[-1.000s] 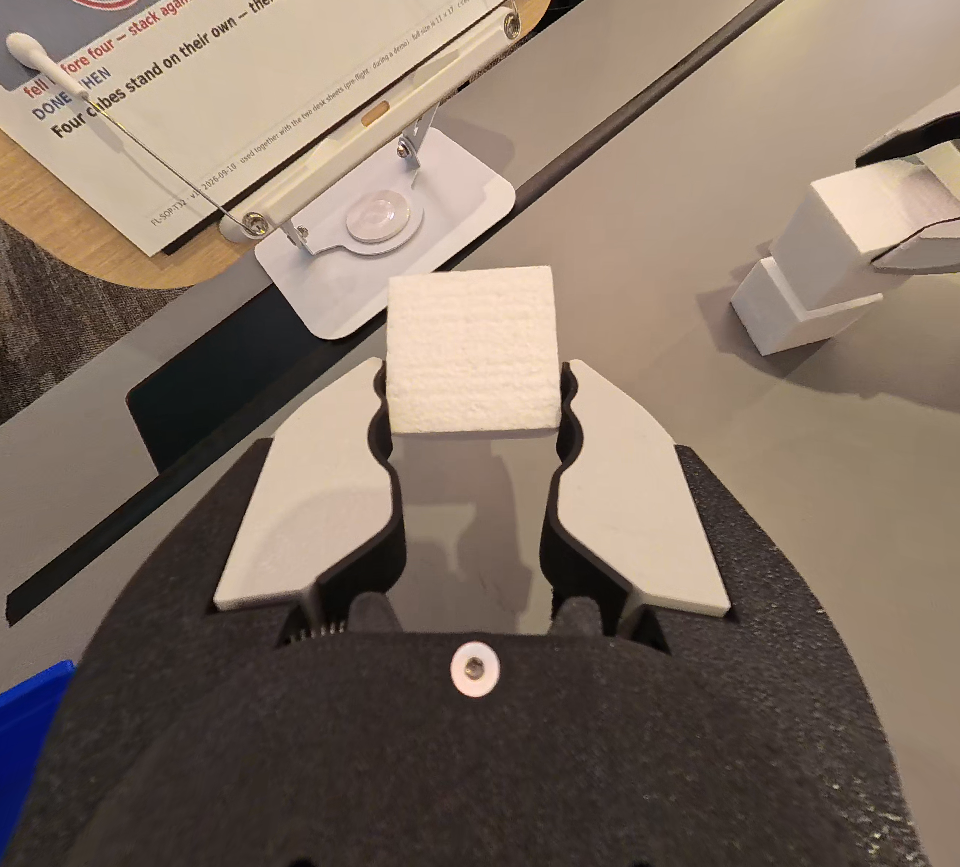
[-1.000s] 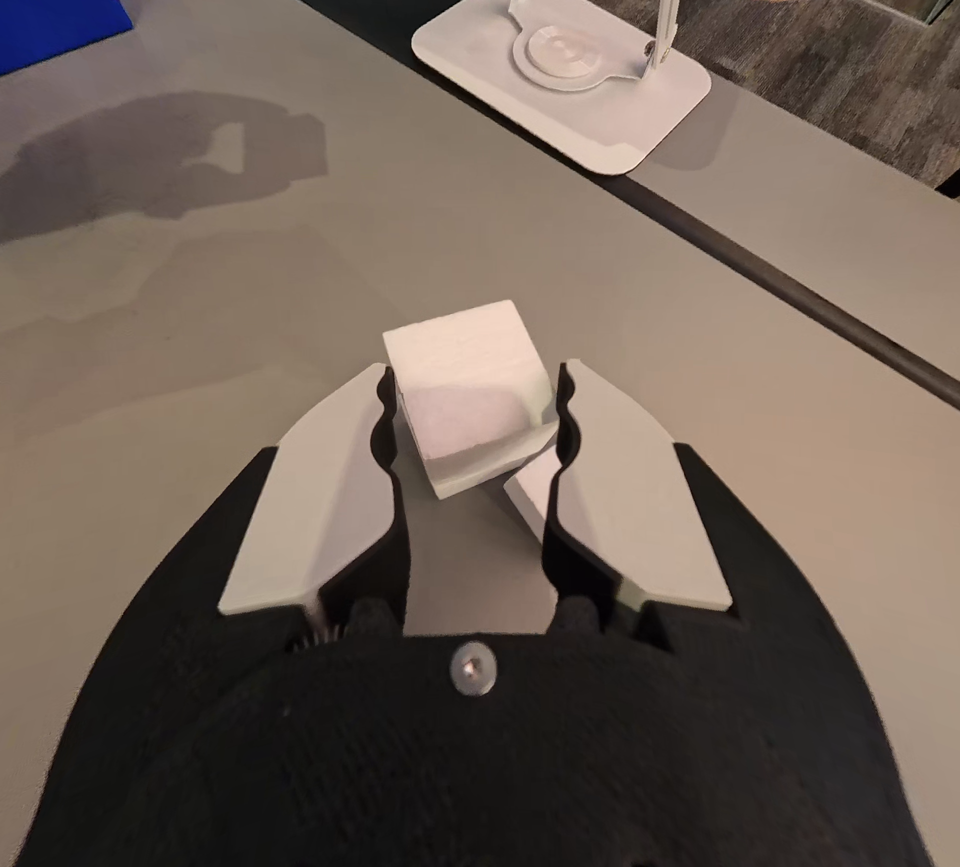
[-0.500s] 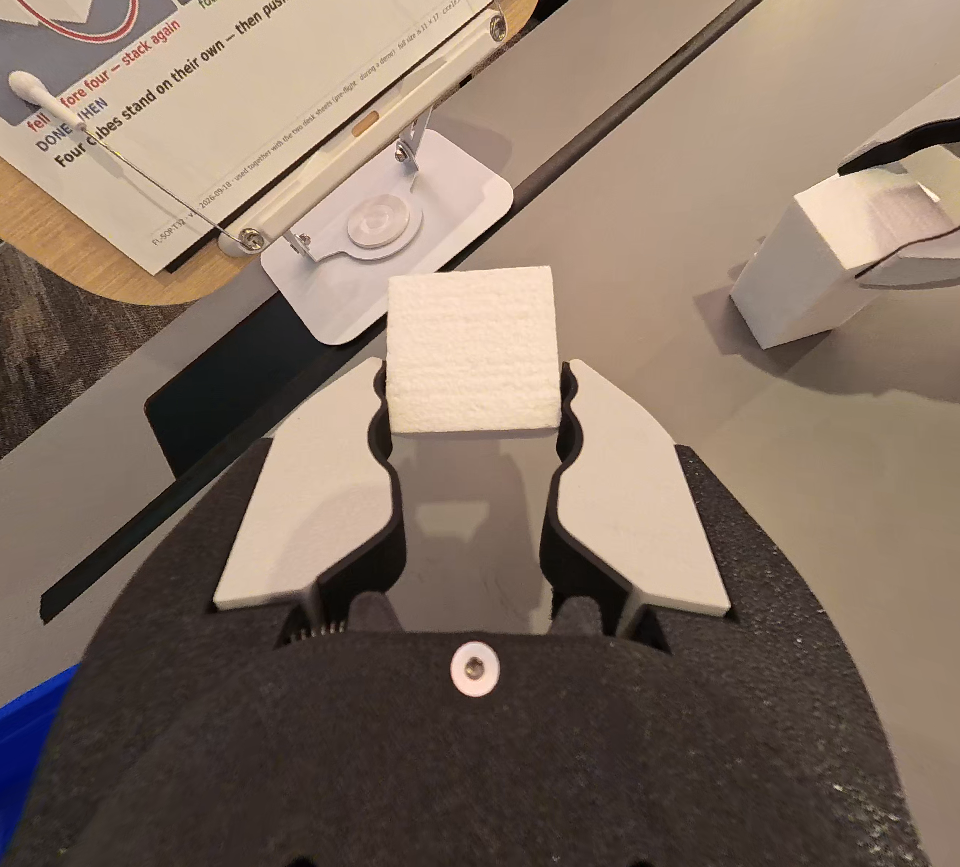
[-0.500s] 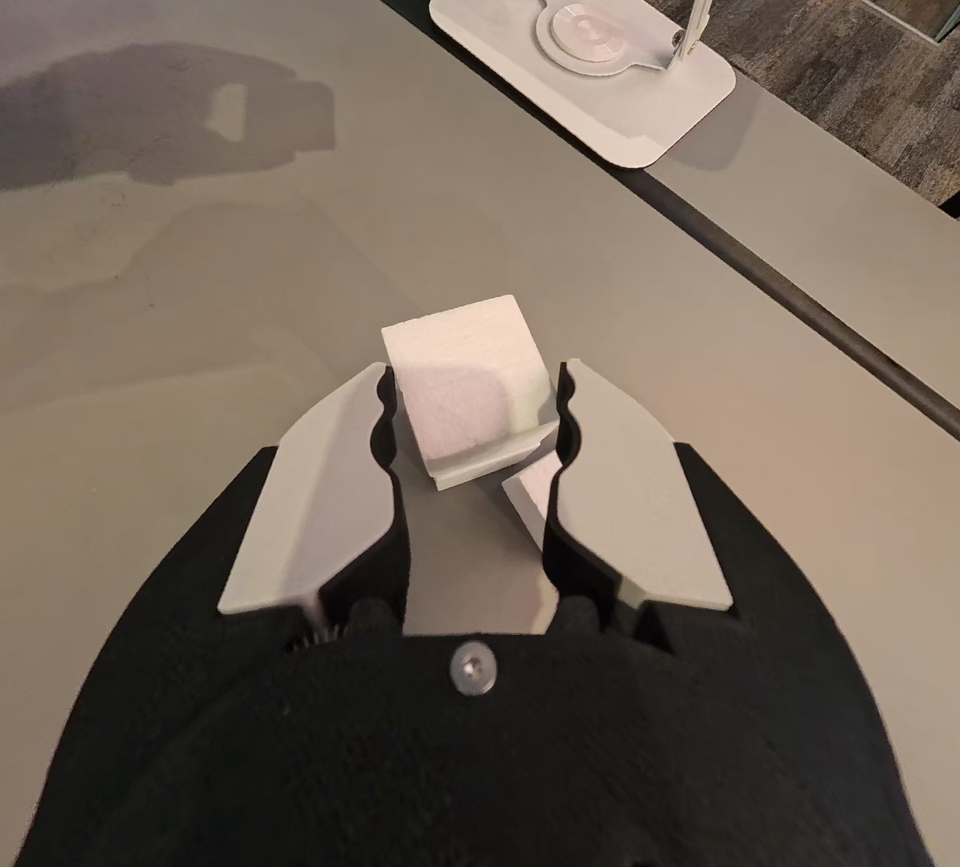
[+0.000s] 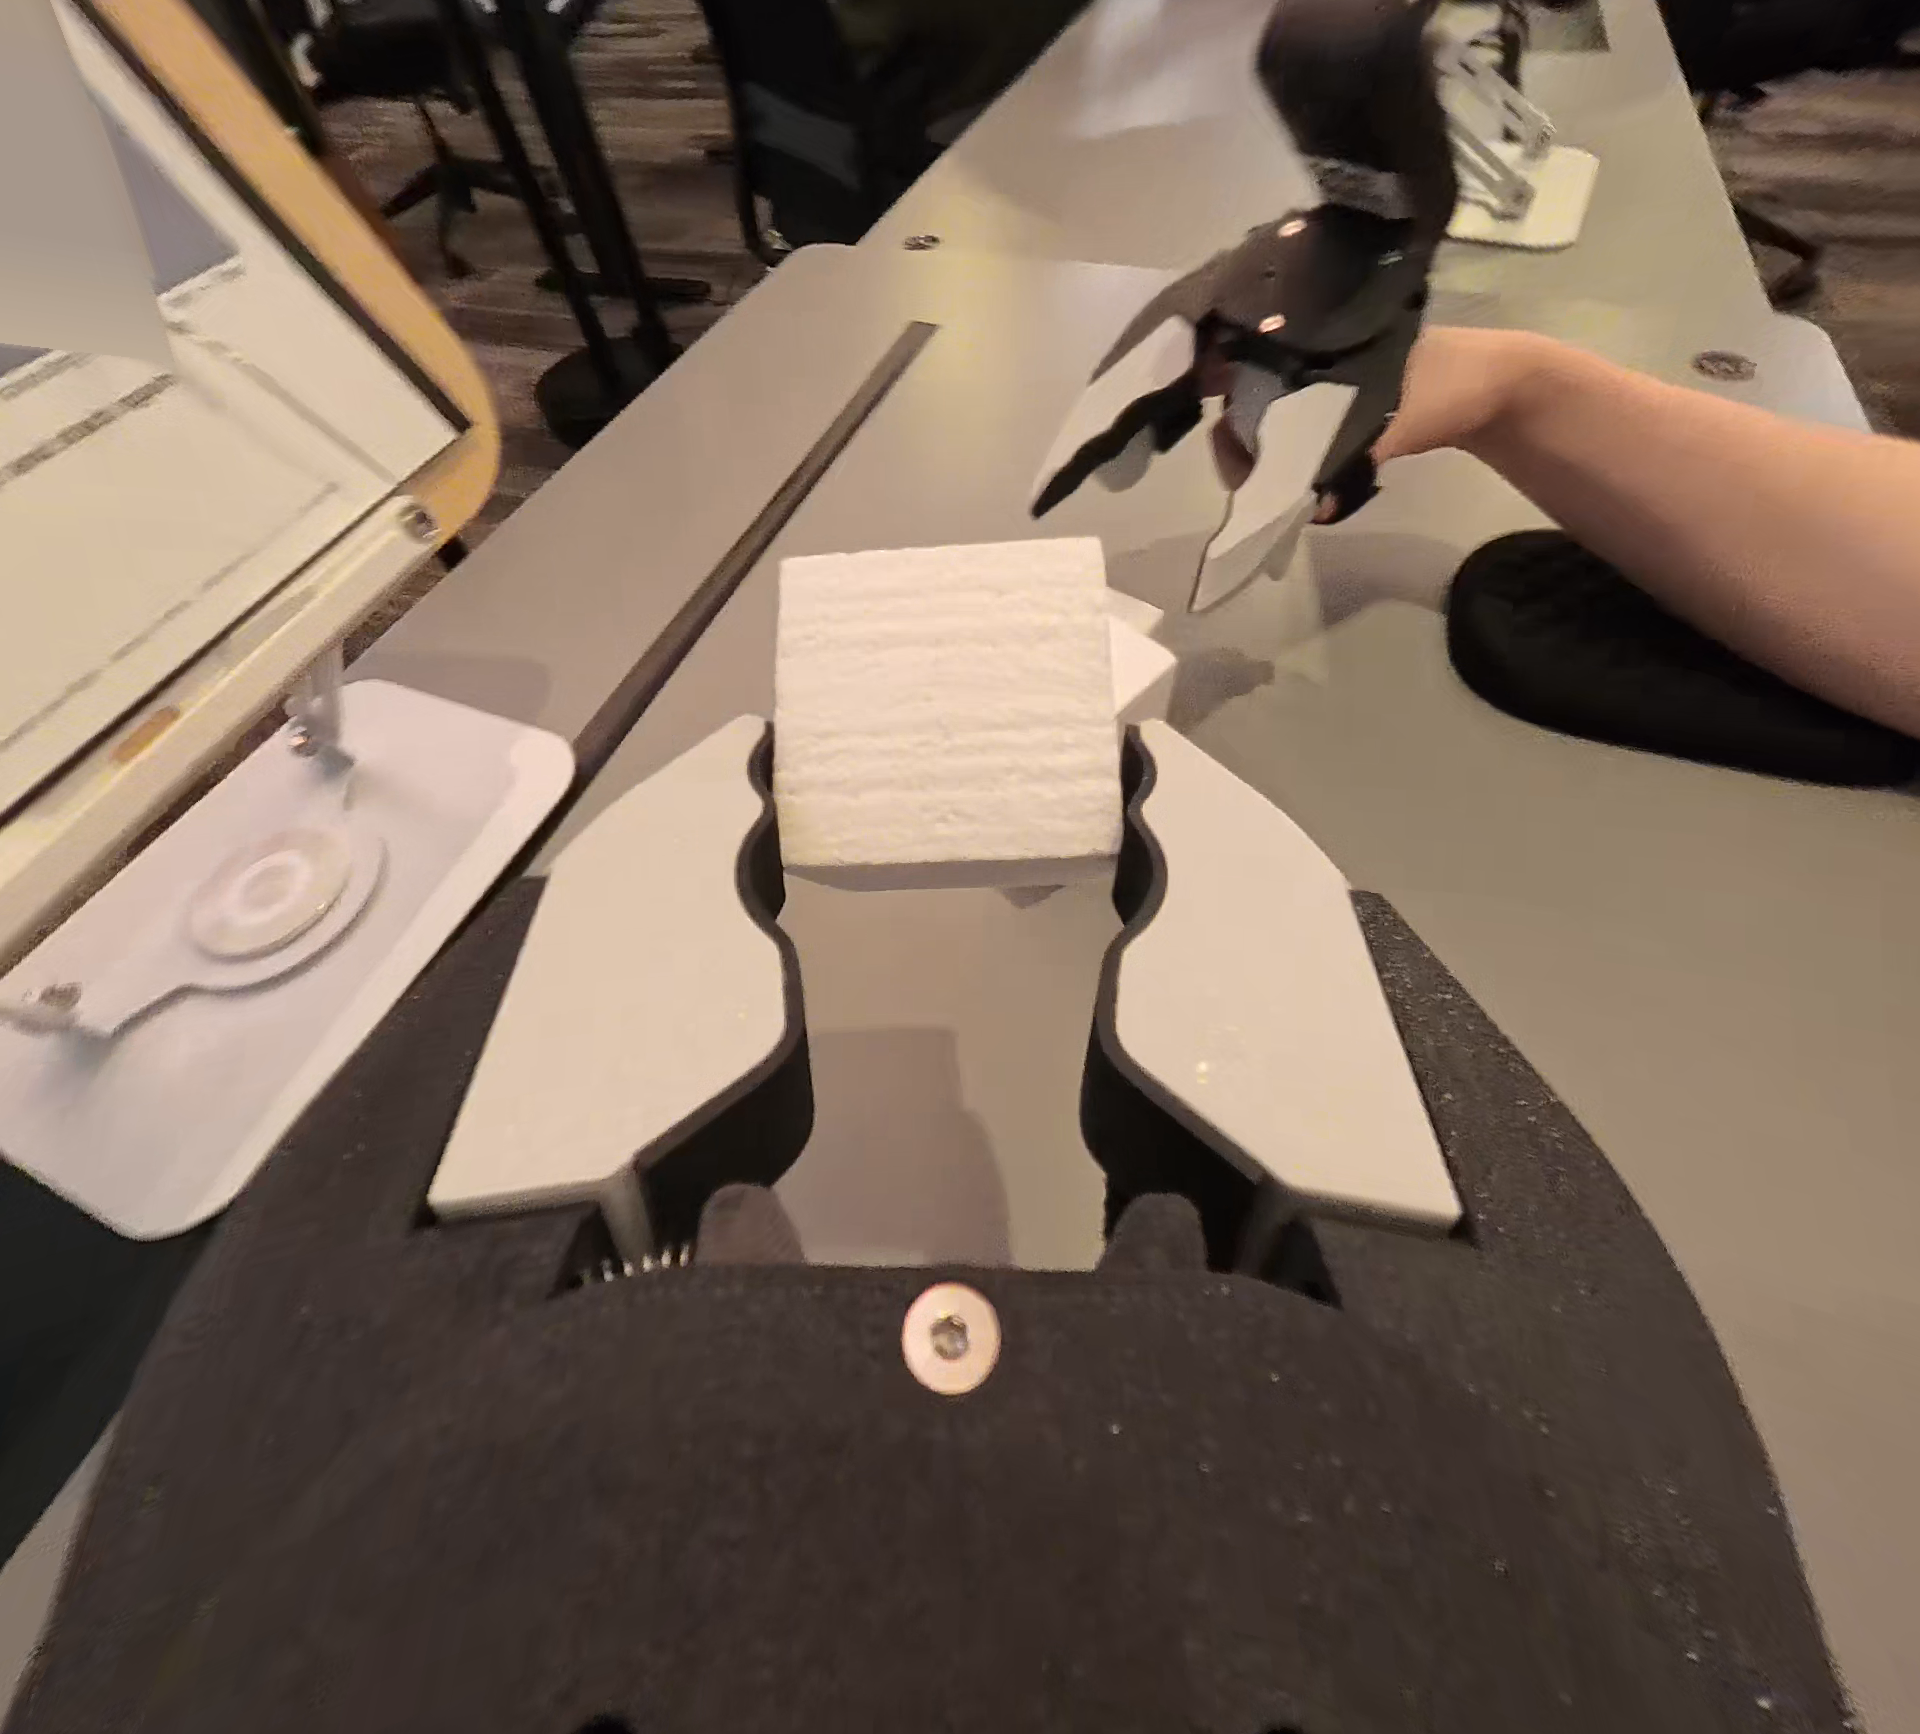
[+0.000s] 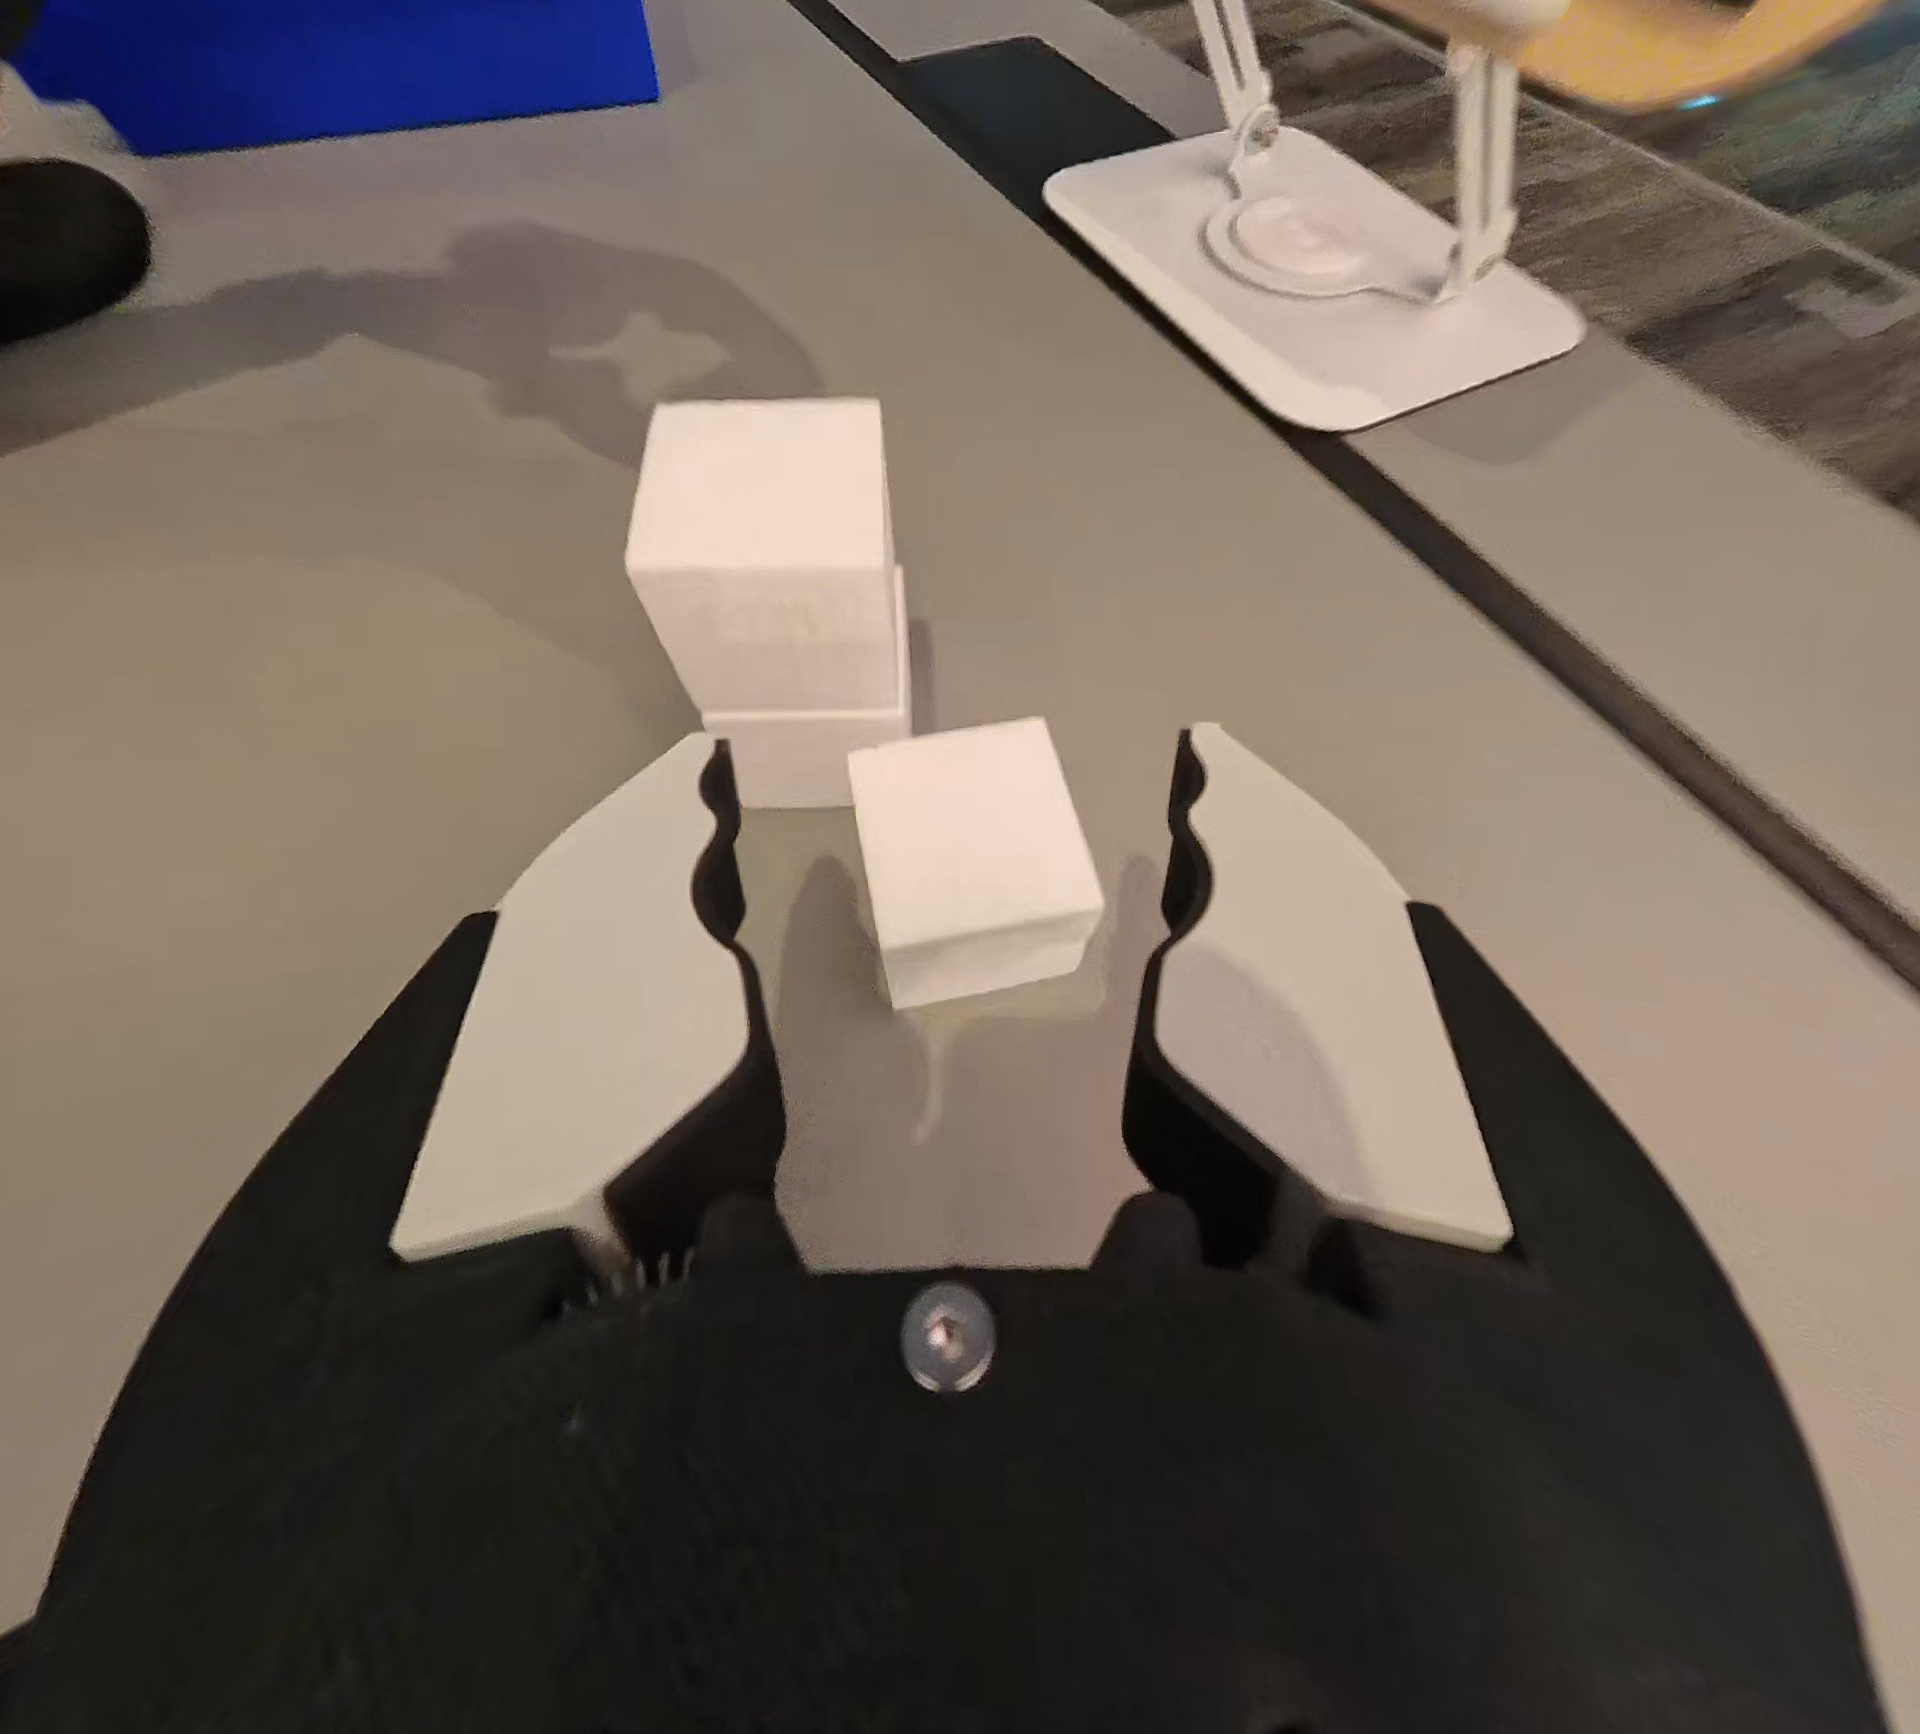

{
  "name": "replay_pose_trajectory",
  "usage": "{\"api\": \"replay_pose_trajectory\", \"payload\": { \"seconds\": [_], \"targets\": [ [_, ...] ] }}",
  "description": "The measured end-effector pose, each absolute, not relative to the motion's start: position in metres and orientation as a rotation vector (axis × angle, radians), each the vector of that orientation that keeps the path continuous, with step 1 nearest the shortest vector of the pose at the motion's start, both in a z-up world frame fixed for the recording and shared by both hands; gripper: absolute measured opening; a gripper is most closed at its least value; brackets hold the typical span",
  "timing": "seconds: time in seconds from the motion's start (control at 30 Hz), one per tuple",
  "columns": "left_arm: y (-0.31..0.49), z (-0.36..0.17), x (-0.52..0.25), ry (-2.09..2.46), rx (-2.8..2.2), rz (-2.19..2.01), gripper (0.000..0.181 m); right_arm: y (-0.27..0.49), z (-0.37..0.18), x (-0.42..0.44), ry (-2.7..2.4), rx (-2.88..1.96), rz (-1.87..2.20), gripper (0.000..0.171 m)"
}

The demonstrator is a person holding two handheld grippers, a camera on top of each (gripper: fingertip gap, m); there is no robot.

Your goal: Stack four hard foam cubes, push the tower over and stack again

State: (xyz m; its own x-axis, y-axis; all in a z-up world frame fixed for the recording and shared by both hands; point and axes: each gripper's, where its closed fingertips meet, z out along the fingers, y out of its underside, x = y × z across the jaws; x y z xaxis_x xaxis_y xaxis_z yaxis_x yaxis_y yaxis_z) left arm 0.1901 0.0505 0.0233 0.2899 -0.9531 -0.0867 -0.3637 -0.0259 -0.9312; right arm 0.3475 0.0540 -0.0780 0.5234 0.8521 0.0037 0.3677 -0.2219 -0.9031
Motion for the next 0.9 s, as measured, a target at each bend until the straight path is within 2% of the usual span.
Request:
{"api": "replay_pose_trajectory", "payload": {
  "seconds": [0.17, 0.23, 0.4, 0.67, 0.9],
  "targets": [
    [0.026, 0.023, 0.223, 1.360, -1.483, -0.795, 0.062, 0.058, -0.121, 0.348, -1.030, -1.905, 0.668, 0.079],
    [0.019, 0.016, 0.233, 1.420, -1.467, -0.802, 0.062, 0.058, -0.128, 0.344, -1.059, -1.932, 0.680, 0.058],
    [0.036, -0.001, 0.259, 1.671, -1.357, -0.626, 0.062, 0.052, -0.123, 0.342, -1.075, -1.917, 0.720, 0.058],
    [0.035, -0.021, 0.287, 2.045, -1.232, -0.703, 0.062, 0.062, -0.116, 0.360, -0.969, -1.919, 0.705, 0.058],
    [0.044, -0.036, 0.293, 2.163, -1.257, -0.700, 0.062, 0.070, -0.104, 0.371, -0.855, -1.889, 0.759, 0.058]
  ]
}}
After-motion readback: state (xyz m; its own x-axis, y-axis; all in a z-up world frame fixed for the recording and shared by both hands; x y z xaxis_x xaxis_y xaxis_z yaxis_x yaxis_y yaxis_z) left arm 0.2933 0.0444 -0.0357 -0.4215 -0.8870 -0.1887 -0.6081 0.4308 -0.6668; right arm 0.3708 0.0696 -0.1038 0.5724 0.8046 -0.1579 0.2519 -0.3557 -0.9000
